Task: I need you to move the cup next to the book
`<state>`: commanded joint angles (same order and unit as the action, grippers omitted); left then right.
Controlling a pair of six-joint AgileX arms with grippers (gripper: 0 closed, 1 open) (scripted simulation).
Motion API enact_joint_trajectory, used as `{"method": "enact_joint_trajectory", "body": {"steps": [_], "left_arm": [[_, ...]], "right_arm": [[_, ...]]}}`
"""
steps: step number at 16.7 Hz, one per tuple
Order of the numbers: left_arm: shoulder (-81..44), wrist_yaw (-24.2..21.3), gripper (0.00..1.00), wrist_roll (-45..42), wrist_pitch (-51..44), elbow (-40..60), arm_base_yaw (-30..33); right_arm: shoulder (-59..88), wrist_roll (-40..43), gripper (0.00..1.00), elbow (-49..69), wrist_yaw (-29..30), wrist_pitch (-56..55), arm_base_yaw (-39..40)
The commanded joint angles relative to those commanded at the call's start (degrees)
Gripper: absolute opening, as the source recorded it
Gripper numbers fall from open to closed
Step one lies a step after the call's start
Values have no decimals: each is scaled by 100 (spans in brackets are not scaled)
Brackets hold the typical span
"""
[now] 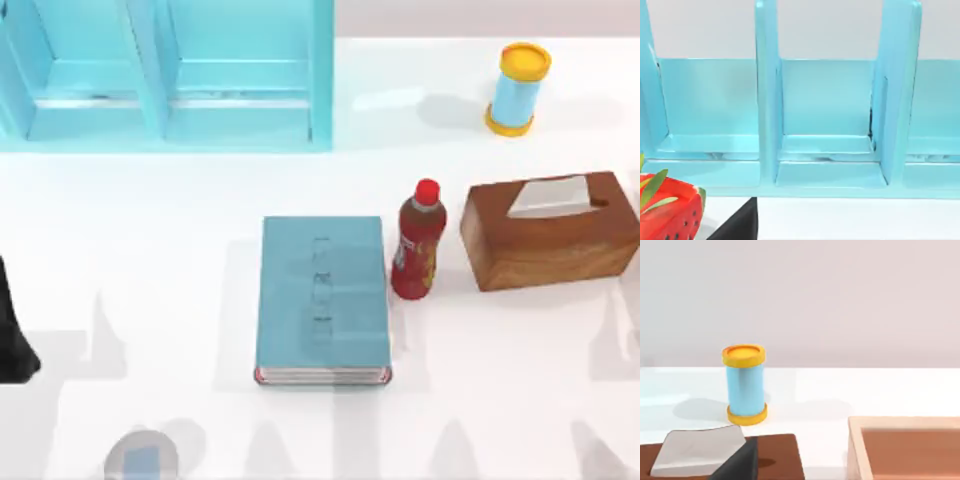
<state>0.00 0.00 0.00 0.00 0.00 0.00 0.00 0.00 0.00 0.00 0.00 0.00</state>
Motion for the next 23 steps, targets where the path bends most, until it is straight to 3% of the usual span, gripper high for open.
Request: {"method": "enact_joint_trajectory", "body": {"steps": [5,9,18,23], "left_arm": [[-192,42,100,-338,-226,332,-161],[-913,152,100,-1644,-1002,1471,-693],[-4051,319,100,-7182,-3834,4814,-2420],[-6112,276,100,-9900,-5370,6072,-3260]], "right_arm": [[0,0,100,0,0,0,0],[0,0,100,0,0,0,0],[0,0,100,0,0,0,0],[0,0,100,0,0,0,0]]}}
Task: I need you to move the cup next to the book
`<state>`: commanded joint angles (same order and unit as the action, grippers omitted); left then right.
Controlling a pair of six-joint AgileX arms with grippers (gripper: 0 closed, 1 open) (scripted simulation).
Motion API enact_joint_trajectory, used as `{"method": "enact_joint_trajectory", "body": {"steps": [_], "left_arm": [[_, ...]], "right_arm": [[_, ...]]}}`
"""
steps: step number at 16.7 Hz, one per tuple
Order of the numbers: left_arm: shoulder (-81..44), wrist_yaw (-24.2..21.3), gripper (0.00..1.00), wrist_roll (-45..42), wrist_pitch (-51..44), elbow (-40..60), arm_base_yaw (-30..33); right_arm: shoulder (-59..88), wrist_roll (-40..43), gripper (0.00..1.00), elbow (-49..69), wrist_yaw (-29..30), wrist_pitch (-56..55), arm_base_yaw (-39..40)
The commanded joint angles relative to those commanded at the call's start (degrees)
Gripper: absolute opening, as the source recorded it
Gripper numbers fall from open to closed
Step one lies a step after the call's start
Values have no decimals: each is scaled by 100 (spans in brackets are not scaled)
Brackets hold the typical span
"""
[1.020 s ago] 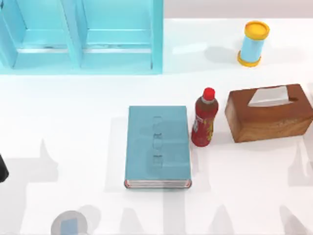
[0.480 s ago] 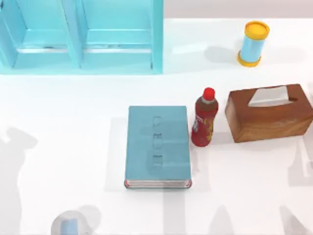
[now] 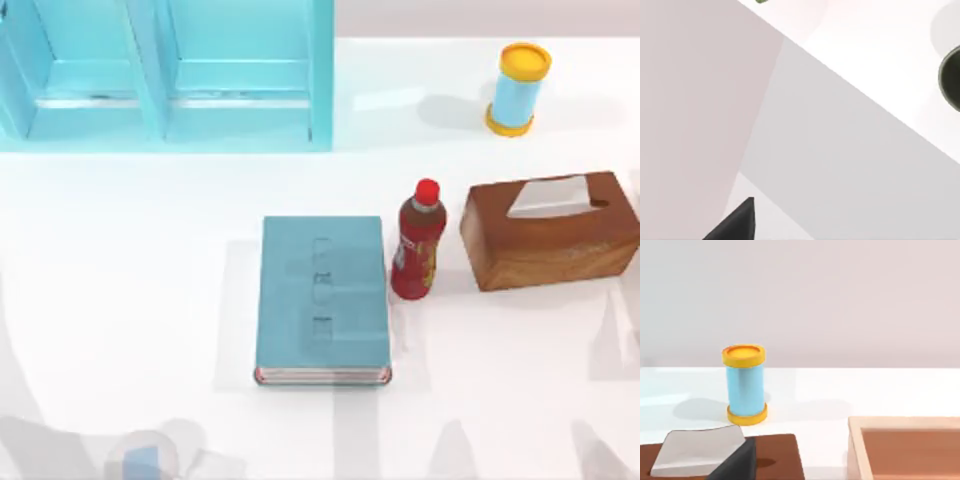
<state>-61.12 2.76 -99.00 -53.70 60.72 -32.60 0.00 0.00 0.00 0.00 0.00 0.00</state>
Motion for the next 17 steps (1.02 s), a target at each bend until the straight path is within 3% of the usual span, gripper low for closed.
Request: {"method": "enact_joint_trajectory", "body": {"steps": [8,12,17], "left_arm": [[-2510,-196,100,-2837,-1402,1030,-800],[-3076,-273,100,-3372,-1622,1177,-943],[-3128,-281,100,-3433,-1639,1187,-954]], "right_arm": [[0,0,100,0,0,0,0],[0,0,100,0,0,0,0],[0,0,100,0,0,0,0]]}}
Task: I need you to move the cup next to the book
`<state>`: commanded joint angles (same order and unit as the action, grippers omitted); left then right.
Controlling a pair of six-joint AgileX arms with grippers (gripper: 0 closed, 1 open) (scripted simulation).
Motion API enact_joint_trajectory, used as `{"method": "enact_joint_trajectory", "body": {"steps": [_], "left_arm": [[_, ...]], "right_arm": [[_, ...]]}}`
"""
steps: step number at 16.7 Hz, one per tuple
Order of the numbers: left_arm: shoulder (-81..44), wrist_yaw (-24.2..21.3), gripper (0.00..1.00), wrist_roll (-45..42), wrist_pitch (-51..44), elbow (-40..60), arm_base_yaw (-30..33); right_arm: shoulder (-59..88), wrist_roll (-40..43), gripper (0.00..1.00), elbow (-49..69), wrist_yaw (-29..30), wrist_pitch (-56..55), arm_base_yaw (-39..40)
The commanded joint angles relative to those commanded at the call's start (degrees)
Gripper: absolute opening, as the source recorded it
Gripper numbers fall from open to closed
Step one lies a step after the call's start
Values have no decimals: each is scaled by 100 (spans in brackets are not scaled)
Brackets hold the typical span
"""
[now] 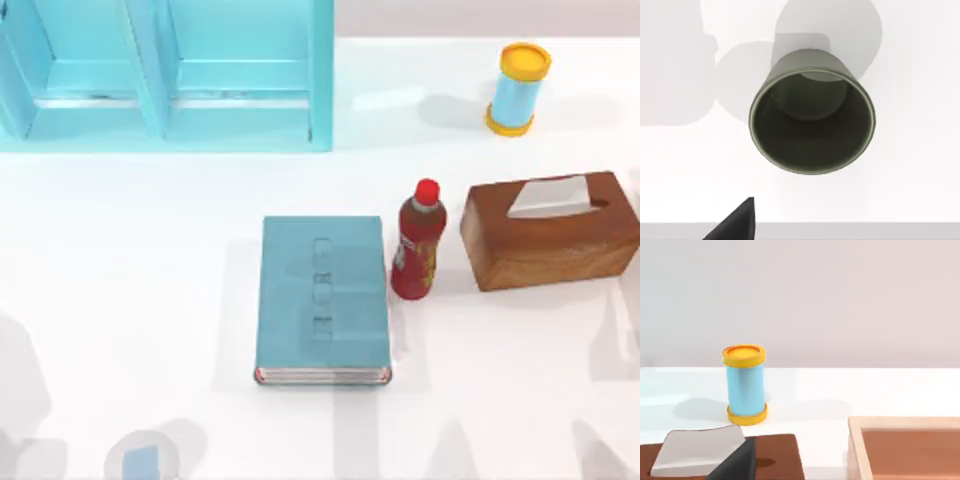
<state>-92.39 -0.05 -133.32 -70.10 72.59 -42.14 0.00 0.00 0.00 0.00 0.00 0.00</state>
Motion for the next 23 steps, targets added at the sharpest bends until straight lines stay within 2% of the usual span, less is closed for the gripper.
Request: {"method": "enact_joint_trajectory", "body": {"steps": [4,12,17,23], "left_arm": [[-52,2,100,14,231,-194,20],[-633,-1,100,-25,2173,-1524,-15],[-678,-1,100,-31,2316,-1639,-21],[-678,-1,55,-31,2316,-1639,-21]], "right_arm": [[0,0,100,0,0,0,0],[0,0,100,0,0,0,0],[0,0,100,0,0,0,0],[0,0,100,0,0,0,0]]}}
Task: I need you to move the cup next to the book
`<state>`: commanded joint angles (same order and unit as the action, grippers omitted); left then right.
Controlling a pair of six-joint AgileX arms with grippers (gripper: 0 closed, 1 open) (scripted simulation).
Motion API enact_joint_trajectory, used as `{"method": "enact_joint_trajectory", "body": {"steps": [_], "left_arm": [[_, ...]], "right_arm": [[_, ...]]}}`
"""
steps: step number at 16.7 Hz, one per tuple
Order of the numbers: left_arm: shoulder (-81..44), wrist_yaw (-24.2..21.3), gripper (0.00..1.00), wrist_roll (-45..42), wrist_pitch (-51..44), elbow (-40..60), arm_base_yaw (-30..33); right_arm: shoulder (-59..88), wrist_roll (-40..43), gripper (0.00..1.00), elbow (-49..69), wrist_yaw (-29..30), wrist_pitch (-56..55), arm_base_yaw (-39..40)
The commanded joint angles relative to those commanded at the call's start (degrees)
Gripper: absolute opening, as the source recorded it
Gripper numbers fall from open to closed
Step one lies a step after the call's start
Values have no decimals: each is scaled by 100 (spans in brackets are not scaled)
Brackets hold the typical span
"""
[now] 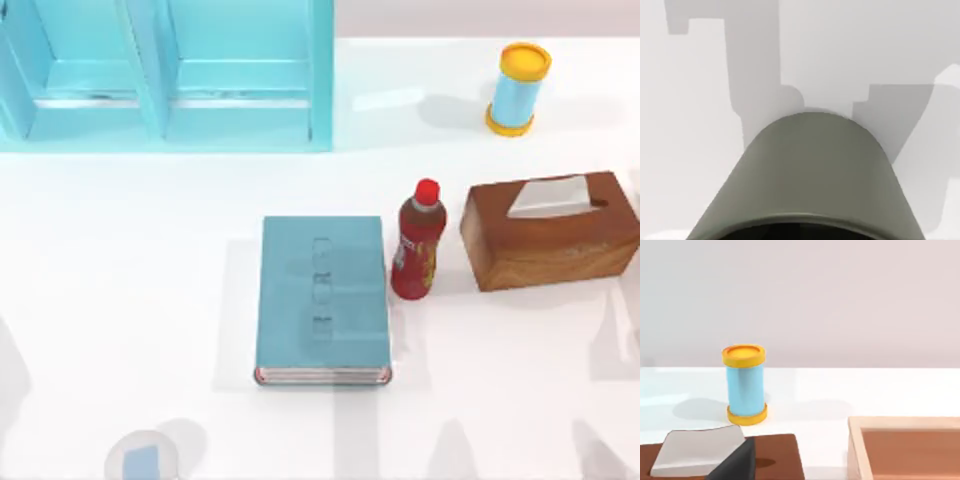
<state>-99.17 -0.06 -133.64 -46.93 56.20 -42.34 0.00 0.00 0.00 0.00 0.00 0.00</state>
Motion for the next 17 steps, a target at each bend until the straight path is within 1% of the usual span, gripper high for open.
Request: {"method": "enact_joint_trajectory", "body": {"steps": [7,8,17], "left_arm": [[0,0,2,0,0,0,0],[0,0,0,0,0,0,0],[16,-1,0,-7,-19,15,5]], "right_arm": [[0,0,100,0,0,0,0],[0,0,100,0,0,0,0],[0,0,100,0,0,0,0]]}}
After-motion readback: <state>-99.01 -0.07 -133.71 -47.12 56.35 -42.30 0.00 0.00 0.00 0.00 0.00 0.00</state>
